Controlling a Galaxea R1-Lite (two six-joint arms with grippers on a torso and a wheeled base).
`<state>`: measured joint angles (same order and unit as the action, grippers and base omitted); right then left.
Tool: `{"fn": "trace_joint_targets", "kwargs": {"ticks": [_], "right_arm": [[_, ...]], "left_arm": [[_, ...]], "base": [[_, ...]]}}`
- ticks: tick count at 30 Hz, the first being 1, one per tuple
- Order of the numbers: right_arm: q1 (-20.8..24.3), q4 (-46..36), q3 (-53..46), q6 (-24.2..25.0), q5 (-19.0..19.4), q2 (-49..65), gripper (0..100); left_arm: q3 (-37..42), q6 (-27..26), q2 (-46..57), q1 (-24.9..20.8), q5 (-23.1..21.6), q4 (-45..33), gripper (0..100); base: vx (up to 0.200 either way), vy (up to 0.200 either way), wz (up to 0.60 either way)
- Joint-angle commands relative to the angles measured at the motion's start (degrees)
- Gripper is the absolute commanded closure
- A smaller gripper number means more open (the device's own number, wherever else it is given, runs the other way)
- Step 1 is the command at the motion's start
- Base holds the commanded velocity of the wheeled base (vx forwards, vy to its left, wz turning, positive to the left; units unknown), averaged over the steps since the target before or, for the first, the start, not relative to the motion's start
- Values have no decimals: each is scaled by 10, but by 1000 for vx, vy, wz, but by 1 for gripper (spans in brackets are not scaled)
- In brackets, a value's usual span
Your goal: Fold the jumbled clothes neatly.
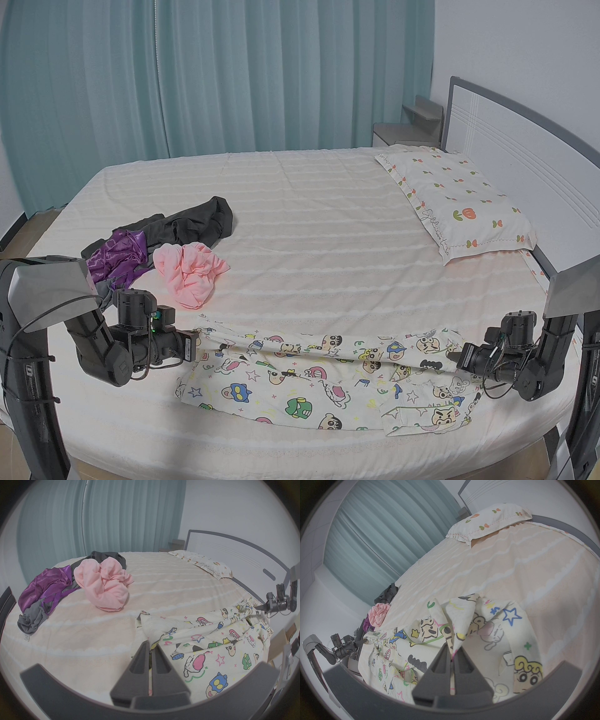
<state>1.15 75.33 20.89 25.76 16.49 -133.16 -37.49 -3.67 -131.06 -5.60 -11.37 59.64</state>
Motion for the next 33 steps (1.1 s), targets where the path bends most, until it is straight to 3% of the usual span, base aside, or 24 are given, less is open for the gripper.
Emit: {"fn": "trace_joint_targets", "kwargs": {"ticks": [1,13,14,18,19,25,33], "right_arm": [[-2,0,-14,-14,0,8,100],[-2,0,-45,-56,0,5,100],[-2,0,-46,-57,0,4,100],[-2,0,-52,-61,1,4,100],[-2,0,-52,-61,1,4,0],[-3,2,-67,-61,-1,18,0],[-21,3,-122,-54,0,84,0]], "left_arm": [[16,-5,-19,-4,7,20,100],[21,-11,-41,-7,21,26,100],[21,-10,-41,-8,21,26,0],[34,-8,-40,-10,21,26,0],[36,-8,-40,-10,21,26,0],[86,-6,-16,2,16,26,0],[134,-5,57,63,-21,17,0]], "base": [[0,0,0],[0,0,0],[0,0,0],[0,0,0],[0,0,0],[0,0,0],[0,0,0]]}}
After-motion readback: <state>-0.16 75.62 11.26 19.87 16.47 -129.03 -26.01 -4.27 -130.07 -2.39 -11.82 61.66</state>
